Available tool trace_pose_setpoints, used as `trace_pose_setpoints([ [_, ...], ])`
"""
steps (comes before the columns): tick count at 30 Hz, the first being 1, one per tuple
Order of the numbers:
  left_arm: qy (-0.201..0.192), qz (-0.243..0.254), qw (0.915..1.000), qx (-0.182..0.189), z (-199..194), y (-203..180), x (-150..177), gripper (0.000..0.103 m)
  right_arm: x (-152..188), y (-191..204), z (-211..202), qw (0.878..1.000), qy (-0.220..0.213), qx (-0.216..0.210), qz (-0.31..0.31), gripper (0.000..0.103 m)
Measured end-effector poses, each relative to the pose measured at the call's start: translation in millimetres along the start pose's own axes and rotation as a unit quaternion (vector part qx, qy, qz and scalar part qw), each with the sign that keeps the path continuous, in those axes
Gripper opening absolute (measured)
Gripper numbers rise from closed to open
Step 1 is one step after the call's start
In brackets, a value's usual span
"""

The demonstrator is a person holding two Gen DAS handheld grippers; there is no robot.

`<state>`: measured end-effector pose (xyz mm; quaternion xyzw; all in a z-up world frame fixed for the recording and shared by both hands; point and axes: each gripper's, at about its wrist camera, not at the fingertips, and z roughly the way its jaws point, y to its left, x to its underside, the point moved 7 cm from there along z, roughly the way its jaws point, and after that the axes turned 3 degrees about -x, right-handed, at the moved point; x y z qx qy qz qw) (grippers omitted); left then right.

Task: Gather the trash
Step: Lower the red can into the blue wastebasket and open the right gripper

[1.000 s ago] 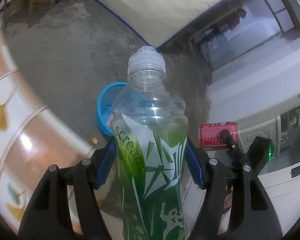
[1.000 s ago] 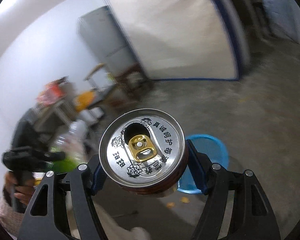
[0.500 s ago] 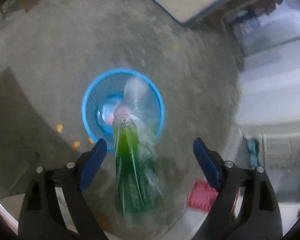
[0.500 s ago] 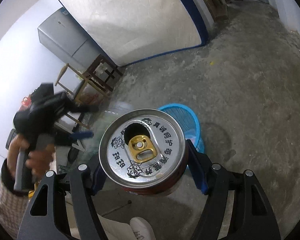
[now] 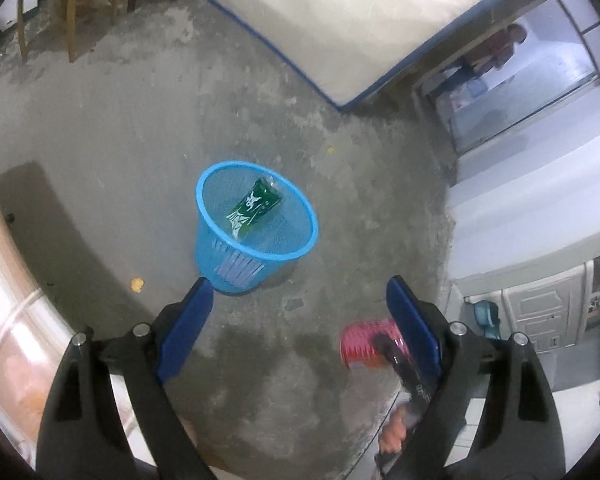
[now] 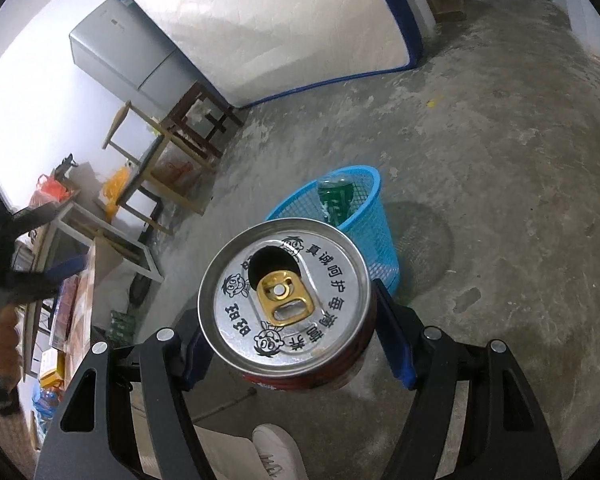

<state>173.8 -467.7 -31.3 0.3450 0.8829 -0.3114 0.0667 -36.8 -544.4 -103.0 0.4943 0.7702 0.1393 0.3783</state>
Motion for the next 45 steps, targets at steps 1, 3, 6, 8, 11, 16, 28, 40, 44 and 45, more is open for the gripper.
trace_pose_setpoints([
  [1, -0.008, -0.001, 1.0000, 0.002, -7, 3, 2, 0.084, -1, 2, 4, 1.000, 0.002, 0.000, -0.003, 0.068],
  [3, -0.022, 0.000, 0.9997, 0.007, -30, 9, 9, 0.084, -4, 10, 10, 1.000, 0.005, -0.001, -0.011, 0.068],
  [6, -0.045, 0.007, 0.9987, 0.022, -61, 12, 16, 0.084, -9, 23, 17, 1.000, 0.007, -0.006, -0.020, 0.068],
  [8, -0.064, 0.015, 0.9974, 0.031, -80, 13, 20, 0.084, -11, 32, 23, 1.000, 0.010, -0.009, -0.026, 0.068],
  [11, -0.084, 0.022, 0.9954, 0.040, -103, 16, 28, 0.084, -15, 43, 32, 0.999, 0.014, -0.011, -0.035, 0.068],
  [16, -0.117, 0.028, 0.9919, 0.040, -142, 29, 50, 0.084, -16, 56, 52, 0.998, 0.031, -0.009, -0.049, 0.068],
  [28, -0.205, -0.023, 0.9785, -0.008, -231, 94, 100, 0.087, -18, 70, 139, 0.993, 0.108, 0.001, -0.053, 0.069],
  [40, -0.197, -0.036, 0.9798, -0.007, -231, 118, 111, 0.088, 9, 59, 170, 0.988, 0.152, 0.019, -0.021, 0.071],
  [44, -0.194, -0.033, 0.9803, -0.005, -230, 120, 113, 0.088, 5, 59, 170, 0.989, 0.148, 0.012, -0.012, 0.072],
  [45, -0.195, -0.033, 0.9802, -0.005, -230, 121, 114, 0.088, 3, 60, 171, 0.989, 0.147, 0.006, -0.010, 0.072],
])
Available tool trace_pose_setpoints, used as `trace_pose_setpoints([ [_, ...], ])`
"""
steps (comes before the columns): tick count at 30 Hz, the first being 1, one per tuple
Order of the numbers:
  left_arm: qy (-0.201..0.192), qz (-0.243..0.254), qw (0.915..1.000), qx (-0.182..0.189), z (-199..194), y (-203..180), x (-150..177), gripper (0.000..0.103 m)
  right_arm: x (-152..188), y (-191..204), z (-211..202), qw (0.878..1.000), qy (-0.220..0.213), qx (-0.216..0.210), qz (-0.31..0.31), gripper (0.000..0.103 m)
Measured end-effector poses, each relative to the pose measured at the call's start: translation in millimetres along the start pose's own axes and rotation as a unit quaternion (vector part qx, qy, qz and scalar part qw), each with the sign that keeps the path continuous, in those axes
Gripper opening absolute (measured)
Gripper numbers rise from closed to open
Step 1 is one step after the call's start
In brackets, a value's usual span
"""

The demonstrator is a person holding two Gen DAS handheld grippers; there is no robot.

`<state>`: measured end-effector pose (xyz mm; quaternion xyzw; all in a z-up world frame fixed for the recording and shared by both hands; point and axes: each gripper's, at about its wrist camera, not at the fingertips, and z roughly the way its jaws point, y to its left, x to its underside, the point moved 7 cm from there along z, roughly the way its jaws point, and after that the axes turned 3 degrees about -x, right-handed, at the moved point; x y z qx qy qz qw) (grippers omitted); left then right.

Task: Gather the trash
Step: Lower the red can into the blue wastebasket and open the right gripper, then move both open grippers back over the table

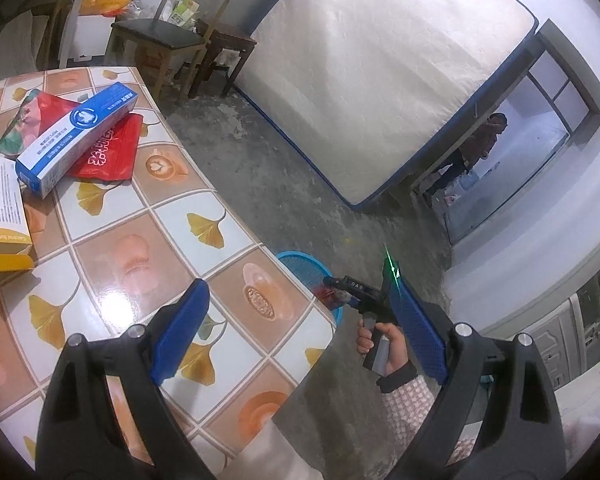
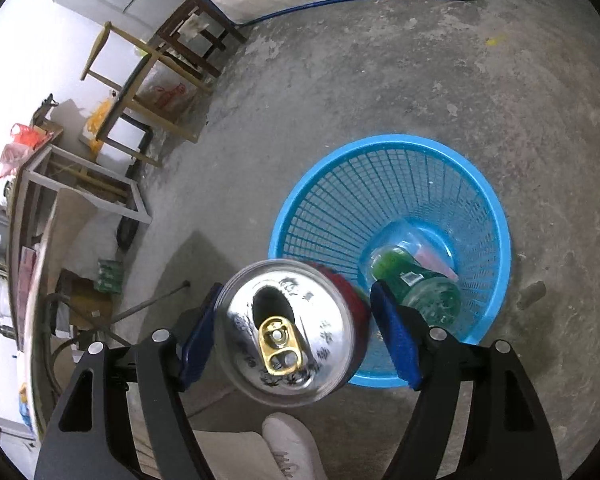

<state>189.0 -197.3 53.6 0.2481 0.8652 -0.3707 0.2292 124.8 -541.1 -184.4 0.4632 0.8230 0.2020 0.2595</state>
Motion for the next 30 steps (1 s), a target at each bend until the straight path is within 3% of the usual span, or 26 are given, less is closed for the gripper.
trace_pose_setpoints([
  [6, -0.007, -0.012, 0.9999, 0.000, -5, 9, 0, 0.088, -30, 21, -12, 0.999, -0.028, -0.017, -0.006, 0.072],
  [11, -0.011, -0.018, 0.9998, -0.002, -7, 18, 0, 0.088, -30, 40, -29, 0.998, -0.048, -0.026, -0.023, 0.072],
  [23, -0.009, -0.002, 0.9999, 0.004, -5, 24, 1, 0.088, 33, 23, -72, 0.998, -0.054, -0.001, -0.012, 0.073],
  [27, -0.007, -0.001, 0.9999, 0.009, -6, 26, 3, 0.088, 51, 34, -95, 0.998, -0.066, 0.005, -0.019, 0.074],
  [30, -0.010, 0.003, 0.9999, 0.005, -9, 29, 7, 0.088, 58, 62, -119, 0.996, -0.078, -0.015, -0.038, 0.078],
])
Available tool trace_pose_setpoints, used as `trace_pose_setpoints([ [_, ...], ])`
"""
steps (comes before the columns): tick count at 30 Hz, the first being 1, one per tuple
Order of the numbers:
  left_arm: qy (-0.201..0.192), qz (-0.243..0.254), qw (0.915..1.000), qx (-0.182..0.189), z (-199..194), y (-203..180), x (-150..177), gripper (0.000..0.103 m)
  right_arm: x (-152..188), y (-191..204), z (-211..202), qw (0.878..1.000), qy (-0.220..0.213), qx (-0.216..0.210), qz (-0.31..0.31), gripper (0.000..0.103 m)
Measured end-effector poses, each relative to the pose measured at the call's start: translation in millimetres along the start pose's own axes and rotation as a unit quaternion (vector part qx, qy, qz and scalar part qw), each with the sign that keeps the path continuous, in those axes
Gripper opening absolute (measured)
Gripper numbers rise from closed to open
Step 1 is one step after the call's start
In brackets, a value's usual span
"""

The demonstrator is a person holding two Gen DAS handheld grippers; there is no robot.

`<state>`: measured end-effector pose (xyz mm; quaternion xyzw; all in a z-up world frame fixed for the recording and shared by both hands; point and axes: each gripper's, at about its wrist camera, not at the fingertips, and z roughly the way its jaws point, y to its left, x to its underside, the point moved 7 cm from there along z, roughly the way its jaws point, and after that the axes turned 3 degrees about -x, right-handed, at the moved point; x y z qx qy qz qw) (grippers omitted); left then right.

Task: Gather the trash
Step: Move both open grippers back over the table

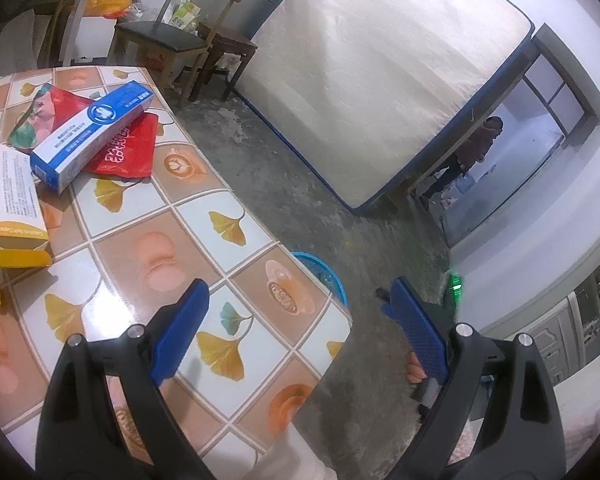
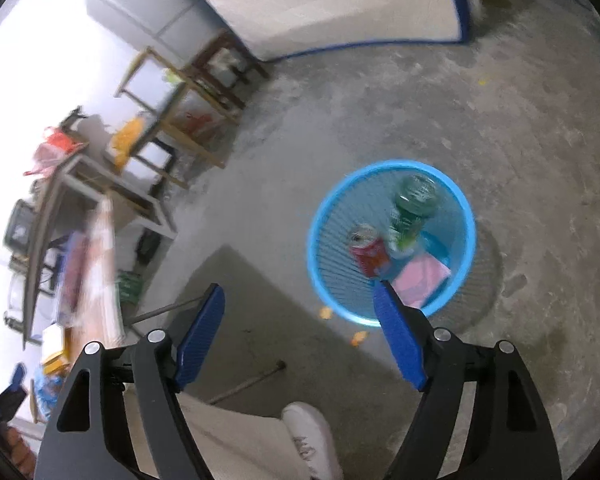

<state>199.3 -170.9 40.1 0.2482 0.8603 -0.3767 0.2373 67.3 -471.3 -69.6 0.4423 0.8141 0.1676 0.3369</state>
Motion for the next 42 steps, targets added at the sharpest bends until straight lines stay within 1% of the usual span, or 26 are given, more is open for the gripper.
trace_pose_setpoints([
  [1, -0.002, 0.002, 1.0000, -0.002, -2, 1, 1, 0.089, -2, 15, -11, 1.000, -0.010, -0.005, -0.017, 0.079],
  [3, -0.005, 0.004, 1.0000, -0.007, -5, 5, 4, 0.089, -5, 43, -29, 0.998, -0.031, -0.015, -0.051, 0.085],
  [4, -0.006, 0.003, 0.9999, -0.011, -7, 8, 6, 0.089, -7, 66, -41, 0.996, -0.046, -0.025, -0.077, 0.086],
  [6, -0.008, 0.001, 0.9998, -0.018, -11, 14, 10, 0.089, -7, 99, -55, 0.991, -0.062, -0.041, -0.115, 0.090],
  [9, -0.014, -0.002, 0.9994, -0.031, -20, 24, 15, 0.089, -1, 148, -68, 0.980, -0.075, -0.064, -0.171, 0.094],
  [10, -0.015, -0.003, 0.9993, -0.035, -22, 26, 17, 0.090, 5, 169, -70, 0.975, -0.075, -0.073, -0.197, 0.095],
  [12, -0.018, -0.003, 0.9987, -0.047, -28, 34, 21, 0.091, 18, 198, -70, 0.966, -0.069, -0.087, -0.235, 0.097],
  [14, -0.020, -0.001, 0.9980, -0.060, -34, 41, 26, 0.092, 33, 222, -63, 0.956, -0.056, -0.095, -0.271, 0.097],
  [16, -0.021, 0.000, 0.9970, -0.074, -38, 47, 31, 0.093, 52, 244, -50, 0.947, -0.031, -0.096, -0.304, 0.097],
  [19, -0.017, 0.007, 0.9937, -0.110, -43, 57, 43, 0.093, 74, 262, -31, 0.942, 0.000, -0.086, -0.326, 0.097],
  [23, -0.014, 0.021, 0.9853, -0.169, -50, 72, 60, 0.093, 109, 268, -5, 0.932, 0.046, -0.063, -0.353, 0.097],
  [24, -0.014, 0.020, 0.9839, -0.177, -51, 75, 63, 0.093, 115, 270, 0, 0.930, 0.054, -0.060, -0.359, 0.097],
  [28, -0.012, -0.012, 0.9763, -0.216, -57, 98, 80, 0.093, 142, 277, 18, 0.918, 0.083, -0.040, -0.386, 0.097],
  [31, -0.012, -0.024, 0.9701, -0.241, -61, 111, 90, 0.093, 156, 284, 25, 0.911, 0.095, -0.034, -0.399, 0.097],
  [33, -0.011, -0.029, 0.9630, -0.268, -64, 120, 96, 0.093, 163, 288, 27, 0.908, 0.100, -0.033, -0.406, 0.097],
  [35, -0.013, -0.032, 0.9576, -0.286, -68, 126, 101, 0.093, 169, 293, 33, 0.904, 0.107, -0.026, -0.413, 0.097],
  [39, -0.006, -0.057, 0.9511, -0.304, -68, 137, 109, 0.093, 181, 299, 41, 0.898, 0.116, -0.018, -0.425, 0.097],
  [41, -0.015, -0.054, 0.9451, -0.322, -68, 140, 111, 0.094, 186, 301, 46, 0.896, 0.120, -0.015, -0.427, 0.097],
  [42, -0.014, -0.052, 0.9422, -0.331, -67, 141, 112, 0.094, 188, 301, 47, 0.896, 0.122, -0.014, -0.426, 0.097],
])
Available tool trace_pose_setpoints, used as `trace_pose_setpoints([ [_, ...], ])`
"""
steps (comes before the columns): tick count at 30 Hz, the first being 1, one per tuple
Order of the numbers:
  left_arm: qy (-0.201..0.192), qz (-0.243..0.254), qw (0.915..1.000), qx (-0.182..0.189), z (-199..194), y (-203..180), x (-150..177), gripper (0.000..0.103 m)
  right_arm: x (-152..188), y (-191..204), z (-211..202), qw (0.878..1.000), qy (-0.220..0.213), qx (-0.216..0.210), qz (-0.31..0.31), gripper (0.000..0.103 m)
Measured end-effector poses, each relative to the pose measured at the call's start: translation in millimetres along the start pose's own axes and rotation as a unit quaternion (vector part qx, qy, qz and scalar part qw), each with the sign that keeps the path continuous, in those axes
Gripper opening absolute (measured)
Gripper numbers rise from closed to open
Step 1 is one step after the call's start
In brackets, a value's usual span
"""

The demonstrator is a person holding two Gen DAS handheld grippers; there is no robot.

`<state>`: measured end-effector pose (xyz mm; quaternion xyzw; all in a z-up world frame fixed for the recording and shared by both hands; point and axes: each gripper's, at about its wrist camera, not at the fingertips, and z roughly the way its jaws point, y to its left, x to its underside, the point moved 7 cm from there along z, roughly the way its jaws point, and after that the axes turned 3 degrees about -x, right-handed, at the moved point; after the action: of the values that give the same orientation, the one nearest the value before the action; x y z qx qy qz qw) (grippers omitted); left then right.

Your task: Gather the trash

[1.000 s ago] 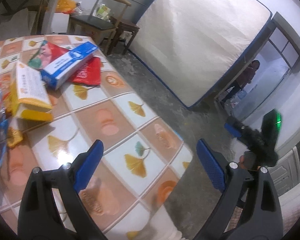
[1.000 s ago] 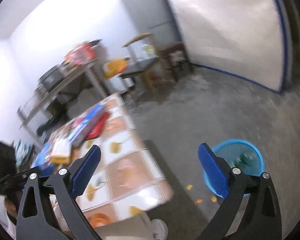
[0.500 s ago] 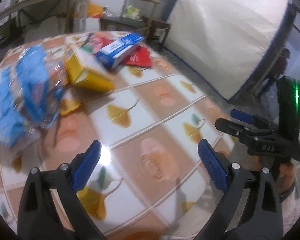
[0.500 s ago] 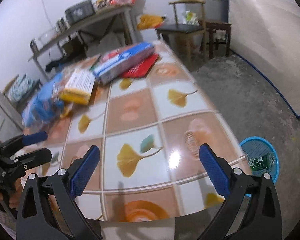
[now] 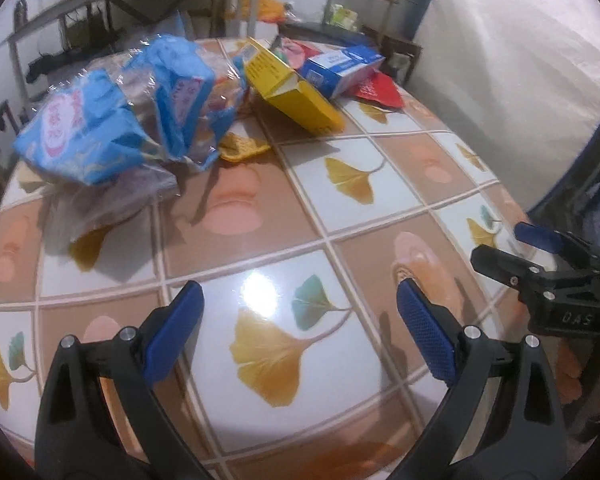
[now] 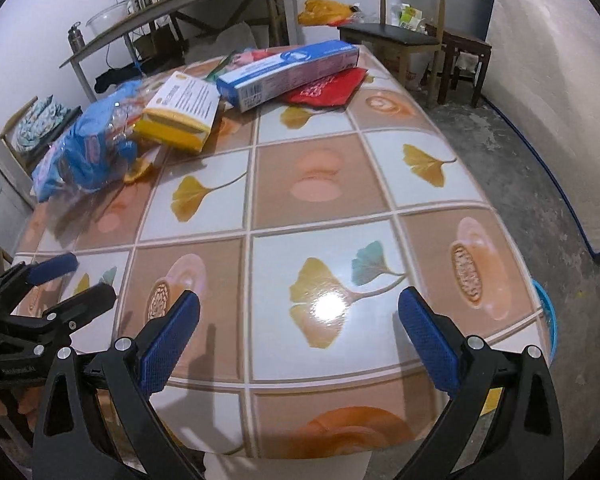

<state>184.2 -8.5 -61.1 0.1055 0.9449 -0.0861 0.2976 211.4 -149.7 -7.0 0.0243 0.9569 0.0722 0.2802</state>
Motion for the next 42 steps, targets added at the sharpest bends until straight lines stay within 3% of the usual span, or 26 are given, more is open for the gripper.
trace_pose_setpoints([
  [8, -0.008, 0.040, 0.9972, -0.062, 11, -10, 3, 0.095, 6, 2, 11, 1.000, 0.009, 0.019, -0.010, 0.097],
  [12, -0.008, 0.031, 0.9971, -0.068, 12, -11, 0, 0.095, 5, -2, 13, 0.999, 0.004, 0.039, -0.019, 0.097],
  [25, -0.008, 0.028, 0.9970, -0.072, 14, -11, -2, 0.095, 7, -4, 12, 0.999, -0.017, 0.035, -0.021, 0.097],
  [42, 0.032, 0.029, 0.9964, -0.074, 16, -11, -1, 0.095, 7, -5, 12, 0.999, -0.010, 0.039, -0.018, 0.097],
])
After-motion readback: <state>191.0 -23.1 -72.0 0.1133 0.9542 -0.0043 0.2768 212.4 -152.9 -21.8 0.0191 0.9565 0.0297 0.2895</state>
